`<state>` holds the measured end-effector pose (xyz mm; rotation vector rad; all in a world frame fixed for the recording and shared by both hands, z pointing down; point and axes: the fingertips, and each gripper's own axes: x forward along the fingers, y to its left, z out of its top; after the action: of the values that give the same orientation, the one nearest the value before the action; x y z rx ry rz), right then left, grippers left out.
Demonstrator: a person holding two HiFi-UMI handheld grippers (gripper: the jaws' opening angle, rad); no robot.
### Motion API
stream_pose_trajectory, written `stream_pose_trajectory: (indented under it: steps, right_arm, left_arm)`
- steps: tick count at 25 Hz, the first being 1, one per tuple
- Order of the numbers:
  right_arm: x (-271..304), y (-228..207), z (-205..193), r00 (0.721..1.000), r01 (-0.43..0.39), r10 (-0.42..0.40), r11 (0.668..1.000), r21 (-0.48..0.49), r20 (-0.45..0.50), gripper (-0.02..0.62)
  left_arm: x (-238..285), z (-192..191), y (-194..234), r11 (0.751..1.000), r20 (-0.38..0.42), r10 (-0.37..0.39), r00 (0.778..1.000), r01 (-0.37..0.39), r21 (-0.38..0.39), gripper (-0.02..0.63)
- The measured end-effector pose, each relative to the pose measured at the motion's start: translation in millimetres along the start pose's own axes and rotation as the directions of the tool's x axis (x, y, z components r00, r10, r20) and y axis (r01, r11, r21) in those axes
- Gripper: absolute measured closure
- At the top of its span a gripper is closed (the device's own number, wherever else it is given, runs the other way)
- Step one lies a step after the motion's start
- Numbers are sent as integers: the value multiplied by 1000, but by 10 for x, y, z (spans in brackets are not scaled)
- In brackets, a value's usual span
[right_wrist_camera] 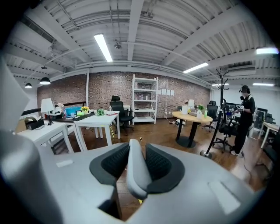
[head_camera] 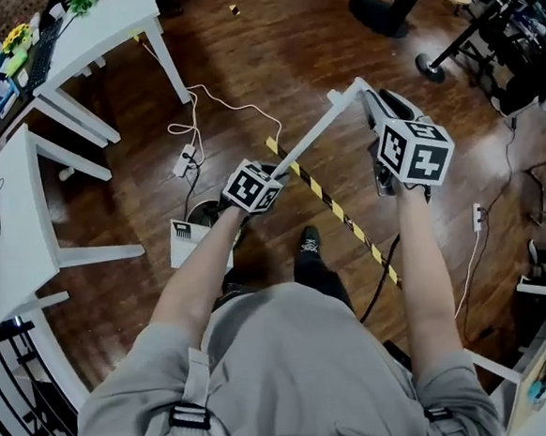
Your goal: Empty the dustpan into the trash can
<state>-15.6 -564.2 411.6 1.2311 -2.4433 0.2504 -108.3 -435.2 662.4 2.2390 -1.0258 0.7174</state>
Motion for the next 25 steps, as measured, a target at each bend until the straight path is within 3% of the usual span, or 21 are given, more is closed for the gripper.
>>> stream_pose_trajectory:
  steps: [6,11,19,25]
  right_arm:
    - [552,-930,-464,986,-61,65,998,32,-155,486]
    - [782,-1278,-534,976,-103,109,994,39,-188,489]
    - [827,-1132,-371,957,-240,239,971,16,-162,491]
    - [398,-390,17,944,-327,323,943,-65,-70,489]
  left_arm:
    - [801,149,76,997,-143,64,988,-71,-41,543]
    - [1066,298,142,994,-184,89,979,-100,-52,541]
    - [905,376,153,988,-183,131,974,-144,-60,540]
    - [303,217,57,985,-111,160,981,-166,-39,545]
